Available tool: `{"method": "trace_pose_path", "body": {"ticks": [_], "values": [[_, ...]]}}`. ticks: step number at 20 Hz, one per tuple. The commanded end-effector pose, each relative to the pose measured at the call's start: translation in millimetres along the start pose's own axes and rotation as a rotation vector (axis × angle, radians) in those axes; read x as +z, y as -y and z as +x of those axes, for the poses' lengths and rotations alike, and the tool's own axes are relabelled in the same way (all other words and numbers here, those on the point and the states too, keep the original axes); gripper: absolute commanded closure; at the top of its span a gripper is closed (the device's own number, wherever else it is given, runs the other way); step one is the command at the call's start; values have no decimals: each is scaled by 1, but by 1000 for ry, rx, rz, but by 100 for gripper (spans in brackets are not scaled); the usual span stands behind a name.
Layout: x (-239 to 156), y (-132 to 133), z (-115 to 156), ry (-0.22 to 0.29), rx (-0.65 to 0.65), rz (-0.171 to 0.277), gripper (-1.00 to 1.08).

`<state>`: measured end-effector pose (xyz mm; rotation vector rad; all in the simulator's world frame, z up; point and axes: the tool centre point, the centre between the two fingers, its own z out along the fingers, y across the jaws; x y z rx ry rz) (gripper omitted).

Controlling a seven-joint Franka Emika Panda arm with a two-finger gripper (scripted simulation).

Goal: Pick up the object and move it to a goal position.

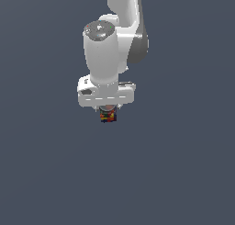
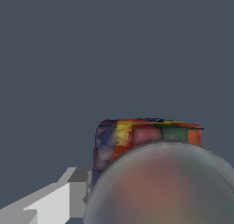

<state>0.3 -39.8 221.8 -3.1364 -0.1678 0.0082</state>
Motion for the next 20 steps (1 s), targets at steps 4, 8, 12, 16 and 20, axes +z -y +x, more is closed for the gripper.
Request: {"method": "trace_pose_path", "body": {"ticks": [4, 8, 12, 16, 20], "values": [[-57, -7, -27, -4, 0, 0, 108], [-101, -12, -49, -5, 0, 0, 108], [-145, -17, -70, -5, 0, 0, 108], [-188, -23, -90, -5, 0, 1, 108], [-225, -28, -108, -5, 0, 1, 108]]}}
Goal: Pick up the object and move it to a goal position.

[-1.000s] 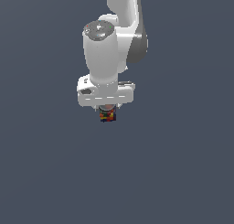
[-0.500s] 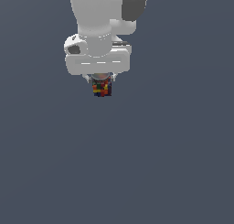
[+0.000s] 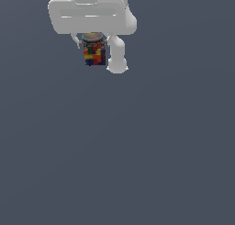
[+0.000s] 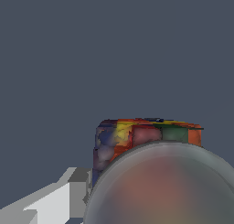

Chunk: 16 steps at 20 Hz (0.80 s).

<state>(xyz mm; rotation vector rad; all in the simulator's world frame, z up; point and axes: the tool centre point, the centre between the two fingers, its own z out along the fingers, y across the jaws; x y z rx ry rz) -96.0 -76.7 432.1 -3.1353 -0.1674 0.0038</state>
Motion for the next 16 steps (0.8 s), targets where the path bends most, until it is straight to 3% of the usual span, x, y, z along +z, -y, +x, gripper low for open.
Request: {"method": "trace_pose_path", "body": {"ticks": [1, 8, 16], "values": [[-24, -3, -11, -2, 0, 0, 108], [-68, -9, -29, -2, 0, -1, 108], [-87, -12, -36, -2, 0, -2, 108]]}}
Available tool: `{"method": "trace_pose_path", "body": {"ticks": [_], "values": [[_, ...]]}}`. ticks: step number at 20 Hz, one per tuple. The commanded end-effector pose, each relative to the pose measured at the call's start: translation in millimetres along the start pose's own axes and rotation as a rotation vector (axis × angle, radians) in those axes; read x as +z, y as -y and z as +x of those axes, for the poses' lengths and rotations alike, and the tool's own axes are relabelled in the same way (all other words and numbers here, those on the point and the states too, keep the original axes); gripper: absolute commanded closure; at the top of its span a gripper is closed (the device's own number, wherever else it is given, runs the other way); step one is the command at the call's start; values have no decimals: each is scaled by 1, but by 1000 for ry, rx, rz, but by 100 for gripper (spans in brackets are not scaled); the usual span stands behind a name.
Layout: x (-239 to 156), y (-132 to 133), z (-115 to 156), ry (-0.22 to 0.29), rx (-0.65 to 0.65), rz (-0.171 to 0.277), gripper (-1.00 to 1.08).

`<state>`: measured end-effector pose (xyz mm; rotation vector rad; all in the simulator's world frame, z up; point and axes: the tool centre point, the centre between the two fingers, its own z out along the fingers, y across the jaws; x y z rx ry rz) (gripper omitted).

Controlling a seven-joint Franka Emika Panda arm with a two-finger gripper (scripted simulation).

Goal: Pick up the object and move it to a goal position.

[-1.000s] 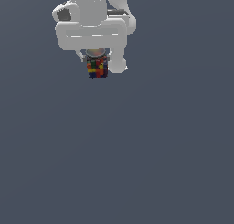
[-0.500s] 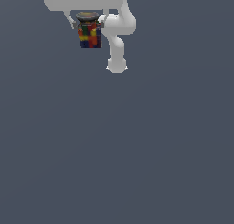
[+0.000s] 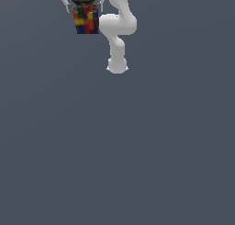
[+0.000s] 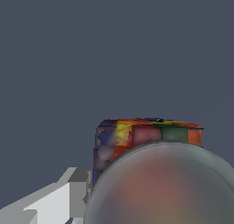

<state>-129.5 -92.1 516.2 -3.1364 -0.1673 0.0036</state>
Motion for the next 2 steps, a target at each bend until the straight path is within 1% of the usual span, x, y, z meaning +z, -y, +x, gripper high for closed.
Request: {"method": "trace_pose_path", "body": {"ticks": [1, 2], "values": [[-4, 0, 0, -2, 0, -1, 108], [-4, -1, 0, -2, 0, -1, 108]]}}
